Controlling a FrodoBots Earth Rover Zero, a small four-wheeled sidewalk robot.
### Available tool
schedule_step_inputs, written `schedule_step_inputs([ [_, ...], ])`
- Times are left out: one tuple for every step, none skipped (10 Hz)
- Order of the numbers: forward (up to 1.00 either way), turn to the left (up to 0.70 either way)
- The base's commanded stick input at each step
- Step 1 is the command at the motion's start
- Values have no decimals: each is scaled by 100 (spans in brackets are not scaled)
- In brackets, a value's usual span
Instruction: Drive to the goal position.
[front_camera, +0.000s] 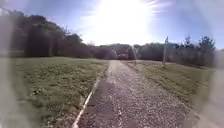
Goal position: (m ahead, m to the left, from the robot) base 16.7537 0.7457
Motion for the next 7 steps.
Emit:
schedule_step_inputs([
  [70, 0],
  [70, 0],
  [70, 0],
  [70, 0],
  [70, 0],
  [70, 0],
  [70, 0],
])
